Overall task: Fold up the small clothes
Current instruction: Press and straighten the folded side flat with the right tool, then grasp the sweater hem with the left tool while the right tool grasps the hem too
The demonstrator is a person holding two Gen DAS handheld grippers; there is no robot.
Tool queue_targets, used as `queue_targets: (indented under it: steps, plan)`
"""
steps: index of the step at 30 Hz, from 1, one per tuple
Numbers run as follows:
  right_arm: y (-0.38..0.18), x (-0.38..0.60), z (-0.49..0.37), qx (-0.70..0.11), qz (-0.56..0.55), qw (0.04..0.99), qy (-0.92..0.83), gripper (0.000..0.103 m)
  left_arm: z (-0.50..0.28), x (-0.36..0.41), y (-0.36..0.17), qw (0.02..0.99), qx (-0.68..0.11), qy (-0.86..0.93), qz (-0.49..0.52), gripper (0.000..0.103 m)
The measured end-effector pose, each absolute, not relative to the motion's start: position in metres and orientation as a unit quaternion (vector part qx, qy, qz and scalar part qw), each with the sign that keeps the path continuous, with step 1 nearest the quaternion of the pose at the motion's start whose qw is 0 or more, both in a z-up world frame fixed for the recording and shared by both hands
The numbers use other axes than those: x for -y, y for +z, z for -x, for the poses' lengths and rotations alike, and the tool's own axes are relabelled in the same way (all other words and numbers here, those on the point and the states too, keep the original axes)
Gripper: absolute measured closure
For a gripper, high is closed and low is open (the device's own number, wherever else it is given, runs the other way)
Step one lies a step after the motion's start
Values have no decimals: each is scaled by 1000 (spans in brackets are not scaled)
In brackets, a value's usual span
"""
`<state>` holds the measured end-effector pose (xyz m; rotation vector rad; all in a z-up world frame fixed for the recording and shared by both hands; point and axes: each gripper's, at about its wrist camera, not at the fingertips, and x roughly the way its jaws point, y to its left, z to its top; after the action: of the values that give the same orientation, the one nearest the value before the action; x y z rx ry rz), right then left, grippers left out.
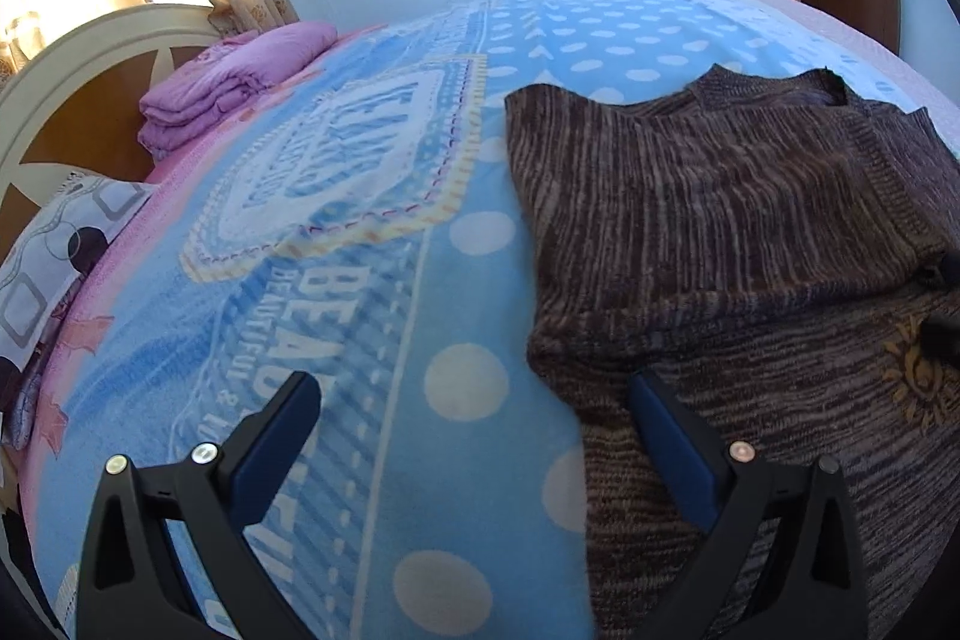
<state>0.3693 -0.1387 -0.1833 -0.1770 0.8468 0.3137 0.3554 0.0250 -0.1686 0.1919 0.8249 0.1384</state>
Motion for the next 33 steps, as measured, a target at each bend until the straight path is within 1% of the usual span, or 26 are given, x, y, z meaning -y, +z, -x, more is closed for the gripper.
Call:
queue_targets:
  steps: [1, 4, 7, 8, 9, 11, 18, 27, 33]
  plan:
    - [-191, 139, -372, -414, 89, 894, 147, 43, -356, -24, -169, 909, -401, 67, -94, 0]
    - [-191, 148, -374, -415, 63, 894, 157, 40, -354, -24, -168, 910, -398, 68, -94, 0]
    - [-195, 146, -371, -426, 74, 886, 166, 23, -346, -25, -163, 911, -397, 71, -86, 0]
    - [-197, 143, -369, -429, 83, 883, 169, 14, -342, -26, -163, 912, -395, 71, -83, 0]
    - [-200, 139, -367, -431, 92, 881, 172, 9, -337, -26, -162, 913, -393, 70, -81, 0]
    - [-200, 136, -365, -429, 101, 882, 170, 9, -330, -26, -161, 913, -395, 62, -78, 0]
    - [-188, 158, -344, -408, 56, 901, 137, 9, -302, -22, -151, 918, -388, 34, -80, 0]
    - [-187, 191, -278, -412, 29, 898, 149, 9, -257, -12, -142, 913, -398, 4, -84, 0]
    - [-189, 200, -242, -423, 43, 893, 147, 9, -235, -6, -144, 907, -409, -12, -103, 0]
